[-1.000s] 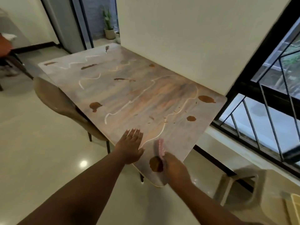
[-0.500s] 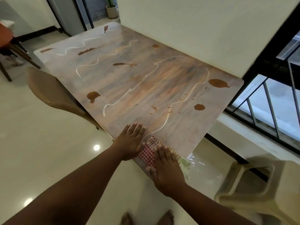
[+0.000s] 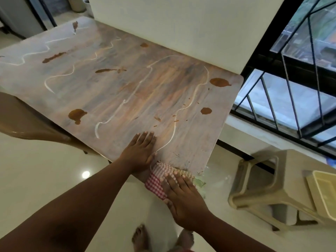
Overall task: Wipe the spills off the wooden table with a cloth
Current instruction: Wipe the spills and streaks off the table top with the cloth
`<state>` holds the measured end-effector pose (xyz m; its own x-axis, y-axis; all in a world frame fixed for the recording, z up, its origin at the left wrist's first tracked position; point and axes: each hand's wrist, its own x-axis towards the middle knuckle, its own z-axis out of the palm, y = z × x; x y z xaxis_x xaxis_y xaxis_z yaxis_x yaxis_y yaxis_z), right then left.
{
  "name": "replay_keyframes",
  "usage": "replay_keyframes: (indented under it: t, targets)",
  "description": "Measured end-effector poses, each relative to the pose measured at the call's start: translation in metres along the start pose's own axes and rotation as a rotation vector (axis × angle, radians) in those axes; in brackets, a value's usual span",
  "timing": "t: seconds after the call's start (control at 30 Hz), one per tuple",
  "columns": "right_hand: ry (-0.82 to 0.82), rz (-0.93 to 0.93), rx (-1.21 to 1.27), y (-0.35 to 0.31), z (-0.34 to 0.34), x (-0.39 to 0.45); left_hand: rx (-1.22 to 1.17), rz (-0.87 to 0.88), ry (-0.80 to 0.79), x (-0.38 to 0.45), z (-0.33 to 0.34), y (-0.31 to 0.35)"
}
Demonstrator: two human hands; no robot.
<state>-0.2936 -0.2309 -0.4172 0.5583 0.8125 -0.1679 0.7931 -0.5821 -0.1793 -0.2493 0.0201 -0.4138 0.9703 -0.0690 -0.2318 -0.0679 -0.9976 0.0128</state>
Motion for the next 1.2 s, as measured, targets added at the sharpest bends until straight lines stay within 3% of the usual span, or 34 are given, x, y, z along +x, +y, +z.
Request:
replay_keyframes:
  t: [0.17, 0.43, 0.93, 1.2]
  targets:
    - [-0.056, -0.012, -0.025, 0.012, -0.007, 0.002, -0.013, 0.056, 0.003, 0.0, 0.005, -0.008]
    - [-0.014, 0.213, 0.043, -0.015, -0.003, 0.027, -0.065, 0.028, 0.035, 0.005, 0.016, -0.022]
    - [-0.067, 0.077, -0.002, 0.005, 0.003, -0.006, -0.077, 0.101, 0.066, 0.023, 0.021, -0.017]
    - [-0.05, 0.276, 0.102, -0.012, 0.005, 0.019, -0.149, 0.104, 0.087, 0.025, 0.024, -0.02]
